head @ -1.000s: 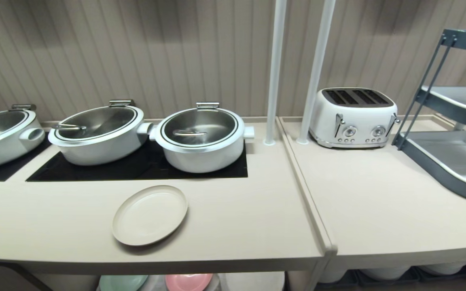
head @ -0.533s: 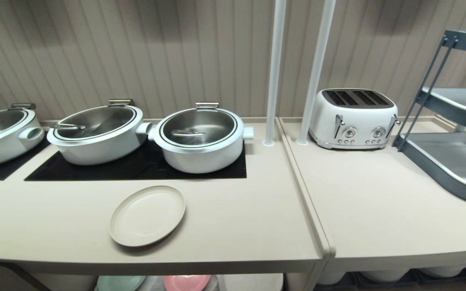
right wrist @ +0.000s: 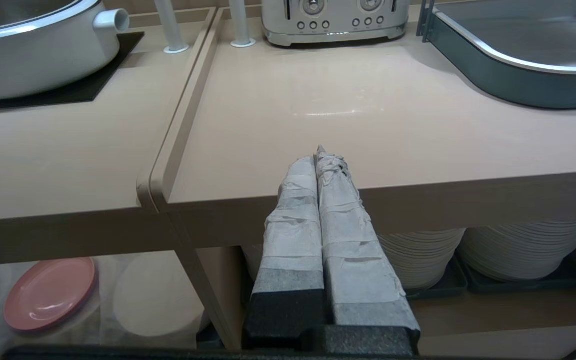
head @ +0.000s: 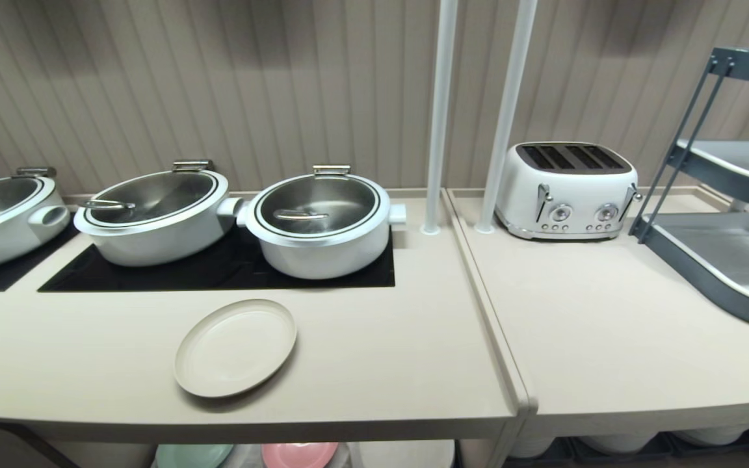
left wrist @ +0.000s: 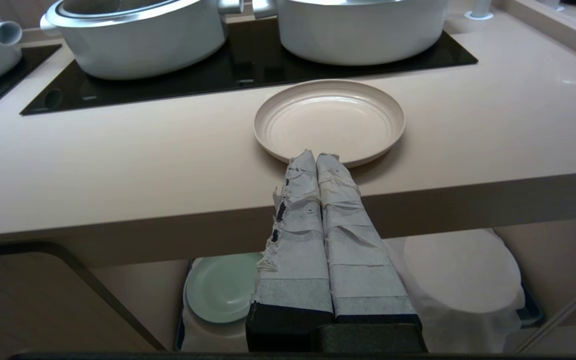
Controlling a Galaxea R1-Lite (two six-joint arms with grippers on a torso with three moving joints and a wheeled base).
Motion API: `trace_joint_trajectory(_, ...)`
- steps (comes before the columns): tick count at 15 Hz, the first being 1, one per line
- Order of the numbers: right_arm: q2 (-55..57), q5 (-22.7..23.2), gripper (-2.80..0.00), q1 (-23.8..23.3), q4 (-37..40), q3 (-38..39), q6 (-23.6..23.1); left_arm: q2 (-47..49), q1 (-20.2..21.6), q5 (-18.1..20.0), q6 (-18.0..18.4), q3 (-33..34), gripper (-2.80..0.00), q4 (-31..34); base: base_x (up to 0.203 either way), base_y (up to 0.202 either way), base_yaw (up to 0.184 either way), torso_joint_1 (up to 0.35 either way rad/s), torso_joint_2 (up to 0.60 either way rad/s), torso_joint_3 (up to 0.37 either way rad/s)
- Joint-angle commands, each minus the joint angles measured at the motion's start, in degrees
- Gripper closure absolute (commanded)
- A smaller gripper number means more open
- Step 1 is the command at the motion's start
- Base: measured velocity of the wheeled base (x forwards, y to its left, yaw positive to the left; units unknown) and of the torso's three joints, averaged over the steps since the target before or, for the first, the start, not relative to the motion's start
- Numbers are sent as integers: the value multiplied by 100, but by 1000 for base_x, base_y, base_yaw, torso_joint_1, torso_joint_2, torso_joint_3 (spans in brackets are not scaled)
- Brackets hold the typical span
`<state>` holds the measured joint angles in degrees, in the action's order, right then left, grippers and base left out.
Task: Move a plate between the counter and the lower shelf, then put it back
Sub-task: Pick up the plate
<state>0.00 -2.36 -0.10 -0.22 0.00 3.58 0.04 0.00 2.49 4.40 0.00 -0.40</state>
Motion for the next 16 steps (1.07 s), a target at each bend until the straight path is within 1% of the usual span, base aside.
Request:
trace_joint_trajectory(1, 0, -1, 0, 1, -4, 0, 3, 63, 0, 5, 11, -87, 0, 87, 0, 0, 0, 0, 0, 0)
trace_joint_trajectory(3, 0, -1, 0, 1, -4, 0, 3, 288, -4, 1, -14, -543, 0, 580, 0, 0, 0, 0, 0, 0)
trace_joint_trajectory(5, 0, -1, 0, 1, -4, 0, 3, 736, -8, 33, -71, -1050, 0, 1035, 0, 0, 0, 0, 0, 0)
trace_joint_trajectory(8, 0, -1, 0, 1, -4, 0, 3, 1803, -12, 29, -116, -1614, 0, 1255, 0, 0, 0, 0, 0, 0)
trace_joint_trajectory(9, 0, -1, 0, 1, -4, 0, 3, 2214, -8, 21, -197, -1845, 0, 1285, 0, 0, 0, 0, 0, 0)
trace_joint_trajectory(11, 0, -1, 0, 1, -4, 0, 3, 3149, 2, -8, -538, -2477, 0, 1405, 0, 0, 0, 0, 0, 0)
trace_joint_trajectory(12, 0, -1, 0, 1, -4, 0, 3, 3672, 20, -54, -757, -2932, 0, 1612, 0, 0, 0, 0, 0, 0)
trace_joint_trajectory(14, 0, -1, 0, 1, -4, 0, 3, 4577, 96, -130, -1180, -3876, 0, 2349, 0, 0, 0, 0, 0, 0)
trace_joint_trajectory(16, 0, -1, 0, 1, -4, 0, 3, 5362, 141, -177, -1789, -4401, 0, 2839, 0, 0, 0, 0, 0, 0)
